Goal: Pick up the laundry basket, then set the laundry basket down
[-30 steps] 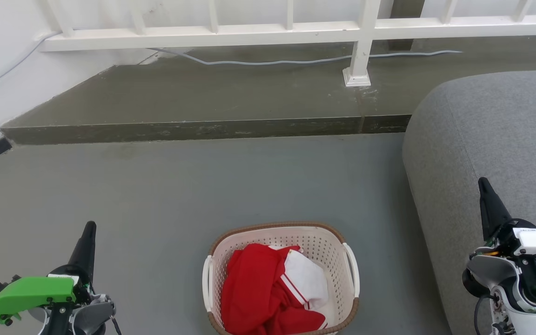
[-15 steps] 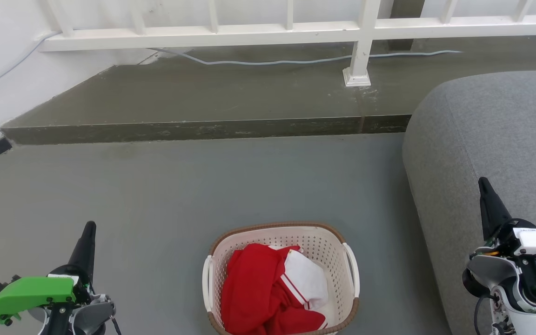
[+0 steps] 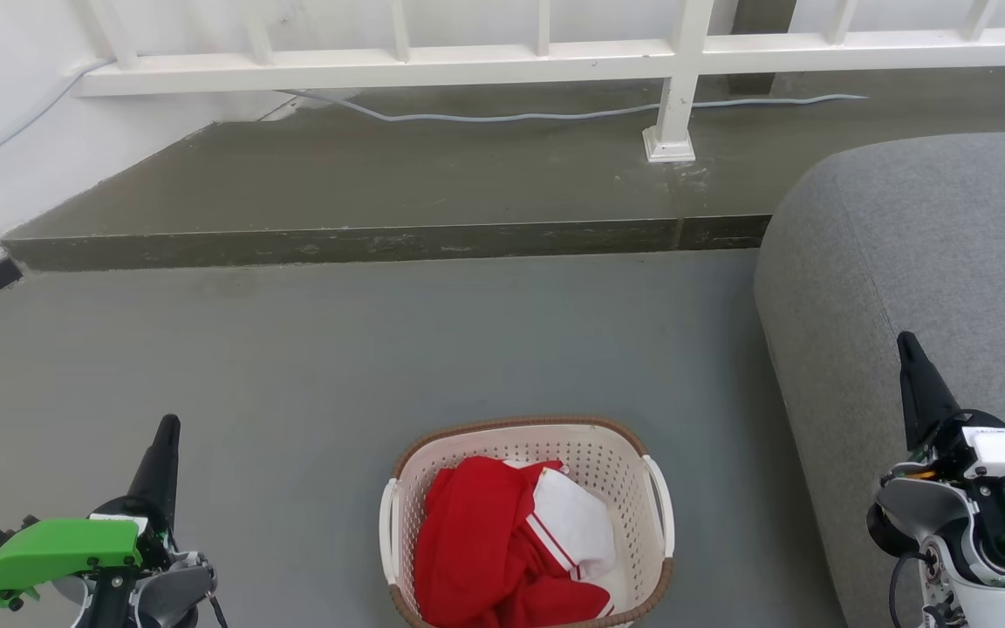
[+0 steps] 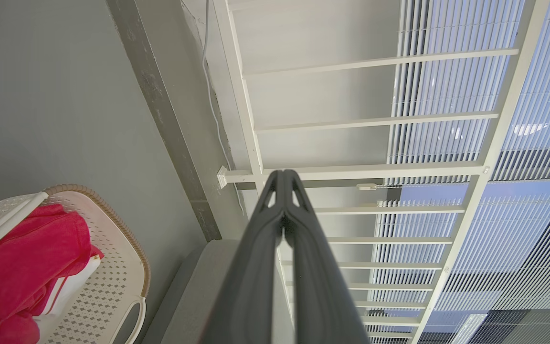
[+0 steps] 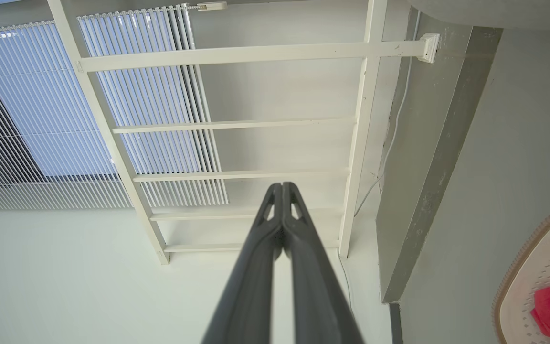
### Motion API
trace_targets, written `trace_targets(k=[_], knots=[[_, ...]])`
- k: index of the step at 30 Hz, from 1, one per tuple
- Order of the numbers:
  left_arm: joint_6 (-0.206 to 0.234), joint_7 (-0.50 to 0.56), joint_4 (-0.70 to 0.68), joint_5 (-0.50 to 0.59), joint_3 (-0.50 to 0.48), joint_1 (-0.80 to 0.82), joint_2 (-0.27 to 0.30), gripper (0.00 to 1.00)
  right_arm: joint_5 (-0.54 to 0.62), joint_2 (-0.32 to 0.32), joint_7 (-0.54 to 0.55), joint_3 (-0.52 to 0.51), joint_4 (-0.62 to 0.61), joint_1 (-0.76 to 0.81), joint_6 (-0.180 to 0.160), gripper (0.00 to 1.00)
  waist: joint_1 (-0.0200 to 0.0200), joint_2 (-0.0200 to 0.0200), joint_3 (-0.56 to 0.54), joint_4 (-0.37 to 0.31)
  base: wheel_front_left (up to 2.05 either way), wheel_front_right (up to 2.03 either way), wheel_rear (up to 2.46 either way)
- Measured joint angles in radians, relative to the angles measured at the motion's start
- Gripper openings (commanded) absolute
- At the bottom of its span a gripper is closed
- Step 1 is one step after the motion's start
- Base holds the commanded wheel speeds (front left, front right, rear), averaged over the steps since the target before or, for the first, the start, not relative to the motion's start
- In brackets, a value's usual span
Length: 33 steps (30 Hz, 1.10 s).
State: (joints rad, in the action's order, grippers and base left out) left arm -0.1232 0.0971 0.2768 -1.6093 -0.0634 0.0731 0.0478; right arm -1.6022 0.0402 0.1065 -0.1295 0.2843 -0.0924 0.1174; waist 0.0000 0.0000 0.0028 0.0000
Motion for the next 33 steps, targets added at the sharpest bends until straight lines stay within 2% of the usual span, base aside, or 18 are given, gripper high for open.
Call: trace_targets(k=[33], knots=[[0.0,0.0,0.0,0.0,-0.001,0.0,0.0,0.0,0.0,0.0,0.0,-0.001,-0.002,0.0,0.0,0.0,0.0,0.0,0.0,0.0,0.0,0.0,0.0]])
